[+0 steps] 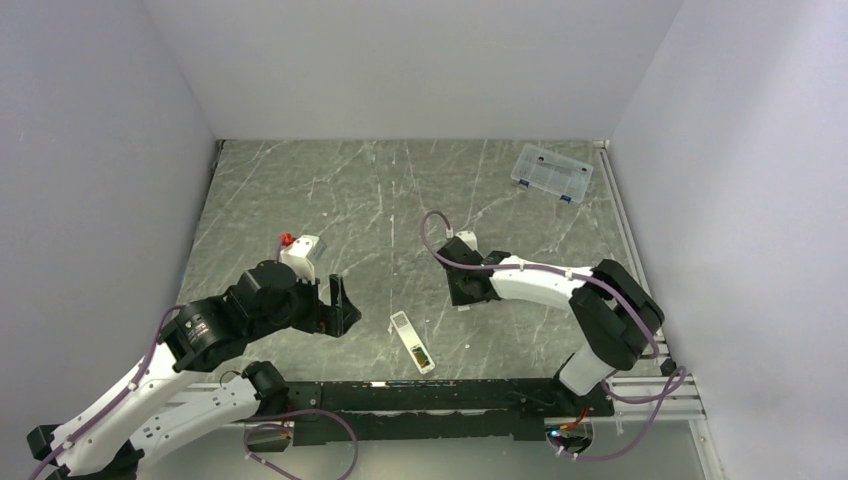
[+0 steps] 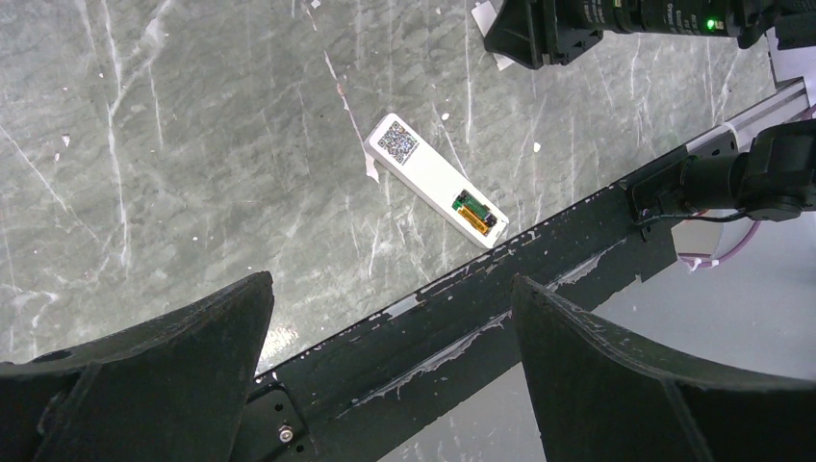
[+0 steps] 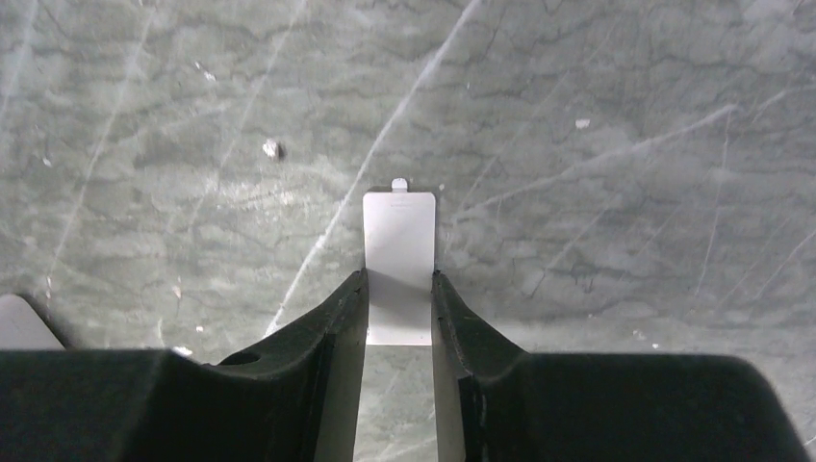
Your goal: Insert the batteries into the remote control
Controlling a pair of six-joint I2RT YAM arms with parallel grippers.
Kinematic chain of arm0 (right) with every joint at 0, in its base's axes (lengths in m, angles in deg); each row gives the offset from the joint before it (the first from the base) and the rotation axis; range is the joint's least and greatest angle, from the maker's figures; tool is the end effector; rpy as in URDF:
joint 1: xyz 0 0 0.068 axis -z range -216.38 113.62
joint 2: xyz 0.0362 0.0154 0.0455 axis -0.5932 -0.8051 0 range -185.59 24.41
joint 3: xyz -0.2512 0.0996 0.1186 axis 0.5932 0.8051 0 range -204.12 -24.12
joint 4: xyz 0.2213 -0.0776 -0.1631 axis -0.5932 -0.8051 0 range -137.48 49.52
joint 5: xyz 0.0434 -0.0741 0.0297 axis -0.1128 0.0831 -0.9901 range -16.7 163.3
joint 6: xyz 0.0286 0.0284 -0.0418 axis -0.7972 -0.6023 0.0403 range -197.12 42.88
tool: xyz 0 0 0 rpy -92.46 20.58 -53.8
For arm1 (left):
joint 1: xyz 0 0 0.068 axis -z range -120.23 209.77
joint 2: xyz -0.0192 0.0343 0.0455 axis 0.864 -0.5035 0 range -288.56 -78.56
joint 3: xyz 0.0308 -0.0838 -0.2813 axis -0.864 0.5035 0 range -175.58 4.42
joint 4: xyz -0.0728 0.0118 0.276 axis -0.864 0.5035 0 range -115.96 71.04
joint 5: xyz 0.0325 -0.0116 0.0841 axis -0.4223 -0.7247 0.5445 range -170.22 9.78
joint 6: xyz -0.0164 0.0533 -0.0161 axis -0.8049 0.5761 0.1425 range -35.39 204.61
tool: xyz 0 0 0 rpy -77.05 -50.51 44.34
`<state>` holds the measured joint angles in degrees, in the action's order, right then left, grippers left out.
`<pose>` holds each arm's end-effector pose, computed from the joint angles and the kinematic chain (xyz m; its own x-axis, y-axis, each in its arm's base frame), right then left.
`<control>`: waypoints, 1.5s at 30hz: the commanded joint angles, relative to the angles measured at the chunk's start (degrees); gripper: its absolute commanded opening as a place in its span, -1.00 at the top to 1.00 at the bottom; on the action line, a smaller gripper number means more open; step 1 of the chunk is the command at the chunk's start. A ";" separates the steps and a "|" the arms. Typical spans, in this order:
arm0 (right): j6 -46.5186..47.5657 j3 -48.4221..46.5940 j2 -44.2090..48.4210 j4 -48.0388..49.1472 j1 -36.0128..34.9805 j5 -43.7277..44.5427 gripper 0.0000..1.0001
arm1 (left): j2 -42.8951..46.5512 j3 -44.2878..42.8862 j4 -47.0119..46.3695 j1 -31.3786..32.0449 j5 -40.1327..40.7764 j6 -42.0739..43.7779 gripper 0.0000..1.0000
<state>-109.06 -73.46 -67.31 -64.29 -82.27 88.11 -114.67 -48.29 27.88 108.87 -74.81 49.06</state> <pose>0.2270 0.2187 0.1577 -0.8697 -0.1623 -0.4662 -0.1911 0.9815 0.0149 0.0830 -0.0899 0.3476 -0.7314 -0.0396 -0.6808 0.3419 0.8425 -0.4163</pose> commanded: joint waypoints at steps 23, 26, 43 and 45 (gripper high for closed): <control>-17.86 13.71 19.00 -10.37 -20.49 -6.11 0.50 | 0.44 0.15 -2.44 0.11 -0.49 0.66 -0.98; -20.01 13.23 18.08 -11.61 -23.48 -4.79 0.50 | 0.55 0.15 -2.43 0.17 -0.50 0.66 -0.98; -19.93 3.40 17.30 -16.39 -23.71 6.87 0.04 | 0.62 0.16 -2.53 0.18 -0.76 0.77 -0.98; -18.90 2.71 15.62 -15.07 -22.98 6.37 0.04 | 0.73 0.20 -2.52 0.18 -0.87 0.75 -0.98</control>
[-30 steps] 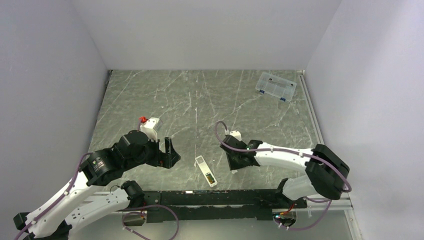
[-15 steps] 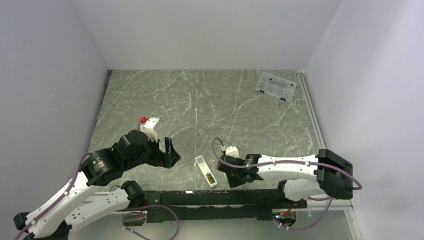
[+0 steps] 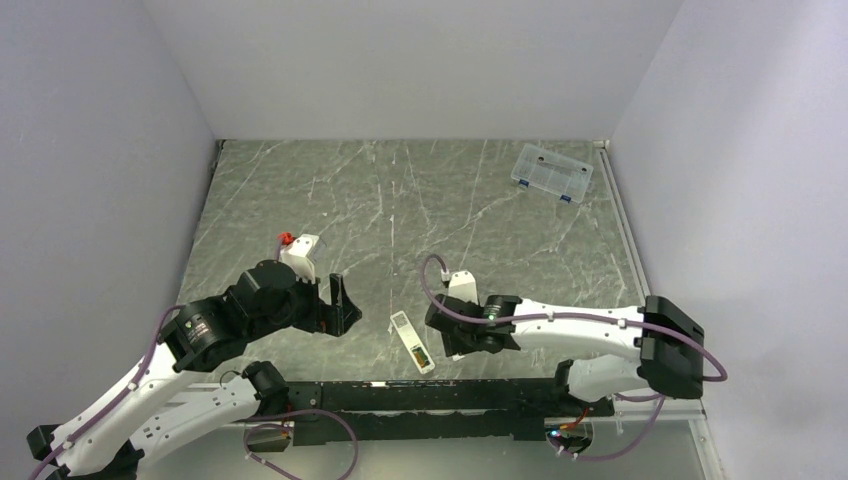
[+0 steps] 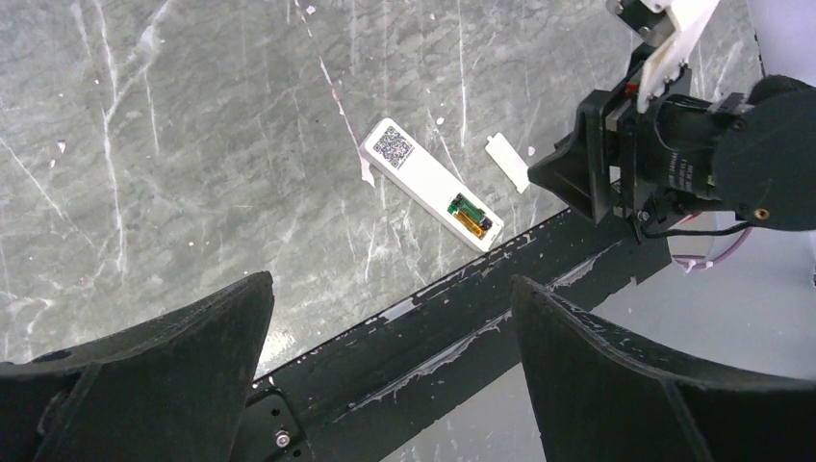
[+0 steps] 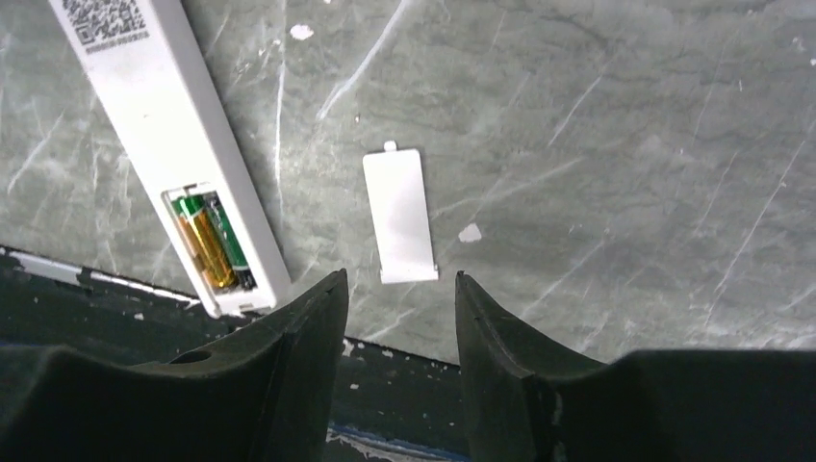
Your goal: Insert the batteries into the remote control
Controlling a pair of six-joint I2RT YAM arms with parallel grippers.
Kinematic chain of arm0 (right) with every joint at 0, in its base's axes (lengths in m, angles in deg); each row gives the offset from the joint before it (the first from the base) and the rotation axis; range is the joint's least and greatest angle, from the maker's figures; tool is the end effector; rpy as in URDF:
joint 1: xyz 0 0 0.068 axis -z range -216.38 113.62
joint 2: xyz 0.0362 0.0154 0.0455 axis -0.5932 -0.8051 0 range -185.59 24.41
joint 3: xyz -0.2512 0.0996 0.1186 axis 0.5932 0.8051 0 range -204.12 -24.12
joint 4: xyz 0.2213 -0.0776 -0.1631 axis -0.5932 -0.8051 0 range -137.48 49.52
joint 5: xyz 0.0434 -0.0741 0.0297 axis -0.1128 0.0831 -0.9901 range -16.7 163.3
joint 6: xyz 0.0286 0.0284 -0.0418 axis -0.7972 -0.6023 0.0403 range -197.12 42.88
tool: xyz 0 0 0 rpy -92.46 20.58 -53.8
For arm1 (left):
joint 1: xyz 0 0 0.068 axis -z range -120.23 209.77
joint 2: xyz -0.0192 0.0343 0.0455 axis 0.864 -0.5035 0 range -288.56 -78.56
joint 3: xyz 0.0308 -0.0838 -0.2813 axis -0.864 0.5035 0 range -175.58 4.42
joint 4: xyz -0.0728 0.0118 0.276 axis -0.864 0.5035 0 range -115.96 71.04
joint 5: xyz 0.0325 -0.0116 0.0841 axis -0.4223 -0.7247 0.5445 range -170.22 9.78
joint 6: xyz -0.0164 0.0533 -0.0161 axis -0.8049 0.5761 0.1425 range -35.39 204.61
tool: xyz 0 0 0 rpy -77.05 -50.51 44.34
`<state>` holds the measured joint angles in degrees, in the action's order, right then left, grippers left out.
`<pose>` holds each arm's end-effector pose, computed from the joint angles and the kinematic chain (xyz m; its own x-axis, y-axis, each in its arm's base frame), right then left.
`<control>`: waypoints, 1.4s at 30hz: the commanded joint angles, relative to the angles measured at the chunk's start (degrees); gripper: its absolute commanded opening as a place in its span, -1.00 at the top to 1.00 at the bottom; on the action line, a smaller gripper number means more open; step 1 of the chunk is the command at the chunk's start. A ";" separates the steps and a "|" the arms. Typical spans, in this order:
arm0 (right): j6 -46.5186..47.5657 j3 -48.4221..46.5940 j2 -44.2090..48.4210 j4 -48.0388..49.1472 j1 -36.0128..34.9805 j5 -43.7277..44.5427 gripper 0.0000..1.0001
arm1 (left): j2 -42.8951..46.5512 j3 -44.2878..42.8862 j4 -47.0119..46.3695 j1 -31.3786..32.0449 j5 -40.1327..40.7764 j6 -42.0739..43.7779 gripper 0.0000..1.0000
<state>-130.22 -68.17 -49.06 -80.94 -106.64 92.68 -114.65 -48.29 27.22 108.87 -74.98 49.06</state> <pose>0.0950 0.2235 0.2016 -0.8697 -0.1900 -0.4556 -0.2562 0.9626 0.0878 0.0834 -0.0905 0.3487 -0.7271 -0.0448 -0.6851 0.3466 0.8374 -0.4226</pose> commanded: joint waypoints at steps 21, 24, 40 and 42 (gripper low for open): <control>5.35 -0.71 -10.39 9.34 4.11 -5.24 0.13 | 0.99 0.22 -1.93 0.16 -0.95 0.92 -0.98; 4.88 0.39 -10.23 9.44 3.78 -5.79 0.15 | 1.06 0.24 -2.01 0.13 -0.93 0.94 -0.98; -1.08 4.07 -8.16 5.91 -3.03 -4.53 0.37 | 0.79 0.24 -1.86 0.11 -0.65 0.84 -0.98; -2.50 3.90 -8.17 4.86 -4.94 -4.23 0.38 | 0.68 0.16 -1.86 0.17 -0.66 0.83 -0.98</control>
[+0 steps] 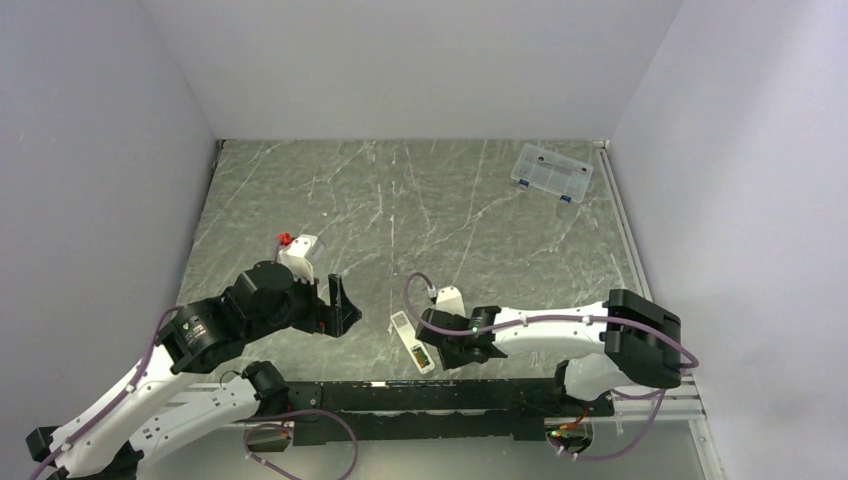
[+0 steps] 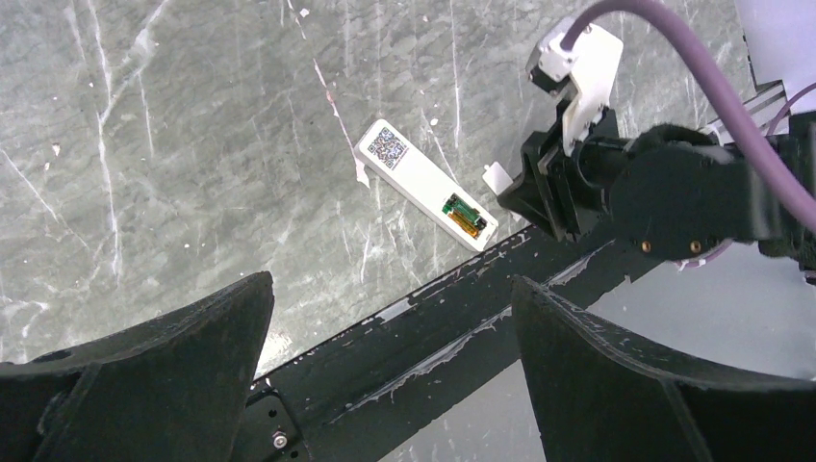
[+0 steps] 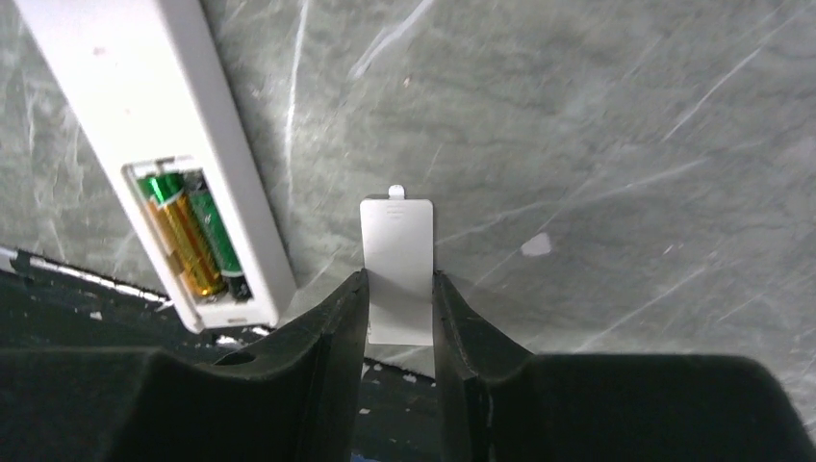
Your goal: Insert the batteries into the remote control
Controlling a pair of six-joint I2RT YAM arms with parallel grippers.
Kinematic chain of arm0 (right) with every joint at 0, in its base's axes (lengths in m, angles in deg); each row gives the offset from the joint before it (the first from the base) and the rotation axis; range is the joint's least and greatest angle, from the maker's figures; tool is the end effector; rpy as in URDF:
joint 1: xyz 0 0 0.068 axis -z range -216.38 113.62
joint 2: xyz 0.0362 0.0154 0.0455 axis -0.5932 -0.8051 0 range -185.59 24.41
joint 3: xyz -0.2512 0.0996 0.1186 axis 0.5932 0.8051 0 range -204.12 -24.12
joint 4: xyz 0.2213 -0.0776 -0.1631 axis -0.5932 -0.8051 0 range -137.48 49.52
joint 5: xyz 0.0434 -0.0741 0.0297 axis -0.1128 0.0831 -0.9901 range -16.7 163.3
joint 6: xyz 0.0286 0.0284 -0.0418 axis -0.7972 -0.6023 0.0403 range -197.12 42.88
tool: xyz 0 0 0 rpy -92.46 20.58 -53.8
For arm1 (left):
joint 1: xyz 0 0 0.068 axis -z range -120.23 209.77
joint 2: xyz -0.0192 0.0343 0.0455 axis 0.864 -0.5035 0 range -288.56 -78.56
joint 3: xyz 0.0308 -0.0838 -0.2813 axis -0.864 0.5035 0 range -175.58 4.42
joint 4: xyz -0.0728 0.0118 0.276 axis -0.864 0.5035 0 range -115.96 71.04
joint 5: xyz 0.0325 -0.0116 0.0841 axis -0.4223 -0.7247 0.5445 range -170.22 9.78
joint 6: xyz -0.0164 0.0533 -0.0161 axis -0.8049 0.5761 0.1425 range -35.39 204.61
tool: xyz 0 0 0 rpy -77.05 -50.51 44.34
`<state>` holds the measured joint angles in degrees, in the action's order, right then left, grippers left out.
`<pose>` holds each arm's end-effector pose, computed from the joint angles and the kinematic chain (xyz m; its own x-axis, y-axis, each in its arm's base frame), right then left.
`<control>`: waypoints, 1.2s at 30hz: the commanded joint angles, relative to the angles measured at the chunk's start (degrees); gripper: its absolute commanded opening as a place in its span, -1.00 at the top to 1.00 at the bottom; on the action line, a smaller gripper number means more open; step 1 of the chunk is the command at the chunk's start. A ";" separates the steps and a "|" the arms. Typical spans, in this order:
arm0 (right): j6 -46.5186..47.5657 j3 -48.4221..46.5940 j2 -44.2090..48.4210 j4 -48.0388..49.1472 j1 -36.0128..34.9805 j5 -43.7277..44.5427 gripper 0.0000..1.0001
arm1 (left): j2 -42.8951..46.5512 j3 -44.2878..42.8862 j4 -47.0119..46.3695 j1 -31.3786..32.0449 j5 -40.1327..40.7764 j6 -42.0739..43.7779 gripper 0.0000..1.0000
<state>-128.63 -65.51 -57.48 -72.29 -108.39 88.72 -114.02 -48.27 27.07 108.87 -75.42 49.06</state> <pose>0.0906 0.2428 0.1587 -0.8813 -0.2708 -0.3873 -0.3247 0.9424 0.0799 0.0816 -0.0889 0.3499 -0.7238 -0.0492 -0.6883 0.3540 0.8297 -0.4316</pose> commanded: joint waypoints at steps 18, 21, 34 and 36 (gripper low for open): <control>-11.29 -0.71 3.52 -9.50 -12.07 1.74 0.27 | 0.01 0.22 -1.81 0.09 -0.34 0.83 -0.98; -11.71 -1.59 3.81 -9.63 -12.10 2.39 0.16 | -0.04 0.22 -1.80 0.18 -0.40 0.83 -0.98; -17.40 -0.71 2.84 -5.66 -12.04 1.72 0.04 | -0.08 0.22 -1.91 0.18 -0.97 1.06 -0.98; -18.68 -0.49 2.64 -5.12 -12.17 1.59 0.06 | -0.05 0.26 -1.98 0.13 -1.15 1.12 -0.98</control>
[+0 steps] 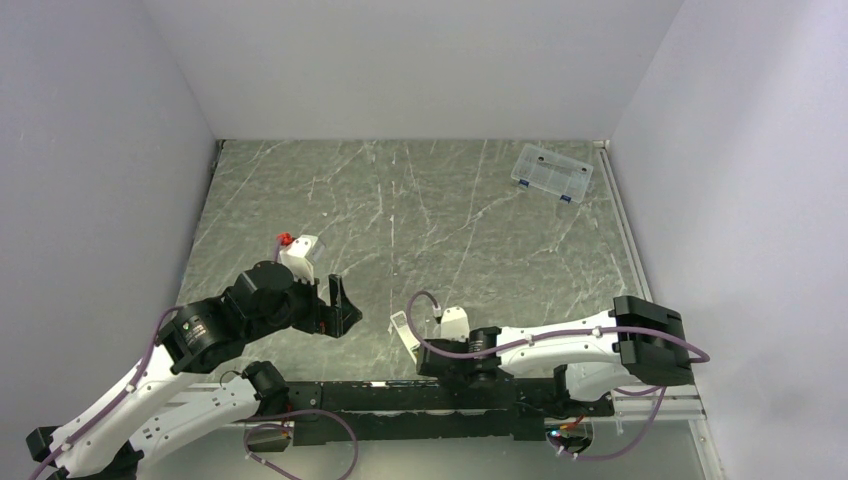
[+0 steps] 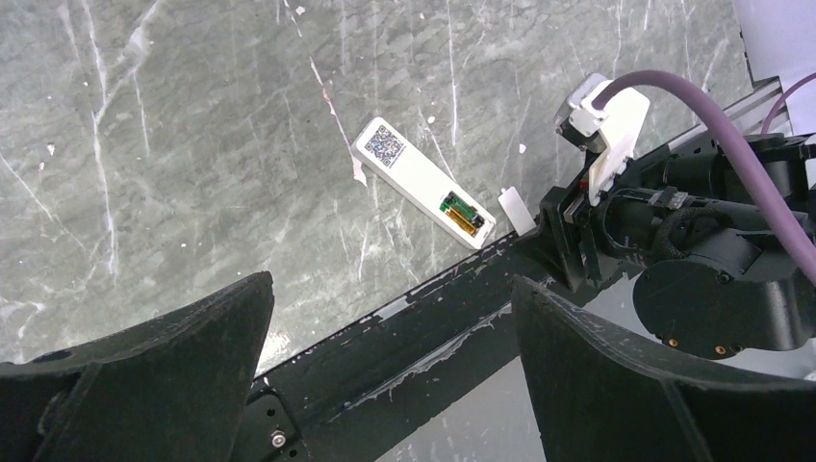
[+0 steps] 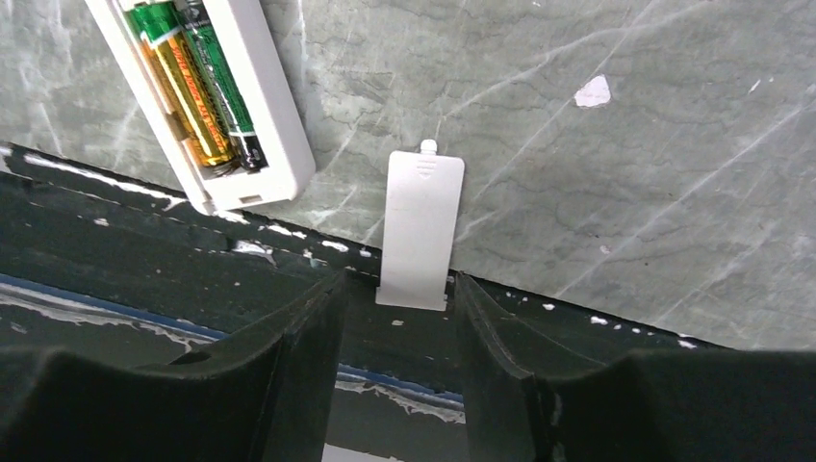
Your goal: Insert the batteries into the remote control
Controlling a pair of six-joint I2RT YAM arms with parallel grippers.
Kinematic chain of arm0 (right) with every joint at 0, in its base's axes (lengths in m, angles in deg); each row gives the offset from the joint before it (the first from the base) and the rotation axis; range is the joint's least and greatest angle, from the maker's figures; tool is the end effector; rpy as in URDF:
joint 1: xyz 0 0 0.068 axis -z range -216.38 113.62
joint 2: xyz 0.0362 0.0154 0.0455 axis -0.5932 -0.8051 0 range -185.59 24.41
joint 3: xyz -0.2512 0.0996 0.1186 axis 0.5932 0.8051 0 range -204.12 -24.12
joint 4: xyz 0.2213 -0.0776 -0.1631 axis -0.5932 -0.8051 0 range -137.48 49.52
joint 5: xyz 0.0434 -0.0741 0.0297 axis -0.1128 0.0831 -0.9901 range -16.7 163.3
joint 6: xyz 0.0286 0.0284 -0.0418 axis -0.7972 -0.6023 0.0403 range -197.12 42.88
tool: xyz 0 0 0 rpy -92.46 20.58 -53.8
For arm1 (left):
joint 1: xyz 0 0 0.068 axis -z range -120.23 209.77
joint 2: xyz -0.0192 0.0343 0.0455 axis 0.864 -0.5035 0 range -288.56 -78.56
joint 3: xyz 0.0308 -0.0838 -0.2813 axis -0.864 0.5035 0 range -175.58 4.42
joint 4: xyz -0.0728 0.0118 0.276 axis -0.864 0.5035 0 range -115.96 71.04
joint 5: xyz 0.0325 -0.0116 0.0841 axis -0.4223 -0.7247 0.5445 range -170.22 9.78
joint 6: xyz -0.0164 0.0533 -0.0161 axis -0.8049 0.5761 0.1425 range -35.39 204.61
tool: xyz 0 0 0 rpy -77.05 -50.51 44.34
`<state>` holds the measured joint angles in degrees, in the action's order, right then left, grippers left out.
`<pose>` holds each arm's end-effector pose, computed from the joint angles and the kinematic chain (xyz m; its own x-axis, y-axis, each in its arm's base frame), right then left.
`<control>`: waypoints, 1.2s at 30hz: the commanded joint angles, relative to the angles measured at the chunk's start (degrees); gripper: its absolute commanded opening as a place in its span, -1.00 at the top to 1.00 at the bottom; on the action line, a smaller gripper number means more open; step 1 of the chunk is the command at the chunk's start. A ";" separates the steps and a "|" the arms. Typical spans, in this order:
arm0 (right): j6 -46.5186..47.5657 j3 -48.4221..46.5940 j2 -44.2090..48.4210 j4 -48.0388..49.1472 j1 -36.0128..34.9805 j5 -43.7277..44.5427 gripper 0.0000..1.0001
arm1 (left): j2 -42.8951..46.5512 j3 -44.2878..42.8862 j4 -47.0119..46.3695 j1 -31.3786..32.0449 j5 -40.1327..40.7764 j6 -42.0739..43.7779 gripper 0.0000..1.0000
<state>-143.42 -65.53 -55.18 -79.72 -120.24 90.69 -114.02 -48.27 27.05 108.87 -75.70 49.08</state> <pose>0.0384 0.2400 0.1647 -0.9044 -0.2373 -0.3546 -0.2829 0.9556 0.0819 0.0814 -0.0891 0.3499 -0.7252 -0.0475 -0.6869 0.3567 0.8274 -0.4338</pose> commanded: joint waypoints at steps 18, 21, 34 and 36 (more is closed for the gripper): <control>-10.35 -4.17 -4.90 -5.10 -3.06 3.21 0.16 | 0.98 0.37 -2.43 0.17 -2.49 1.80 -0.98; -12.02 -3.24 -4.67 -5.21 -3.15 3.73 0.22 | 1.36 0.39 -2.56 0.18 -2.73 1.78 -0.98; -13.43 -2.60 -7.11 -3.32 -3.33 3.71 0.50 | 1.34 0.40 -2.63 0.20 -3.37 2.08 -0.98; -13.46 -2.83 -6.83 -3.86 -3.46 4.00 0.60 | 1.43 0.46 -2.72 0.17 -3.37 1.97 -0.98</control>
<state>-155.49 -68.65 -60.39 -83.96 -123.23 93.73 -113.03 -48.18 26.87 108.87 -78.26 50.13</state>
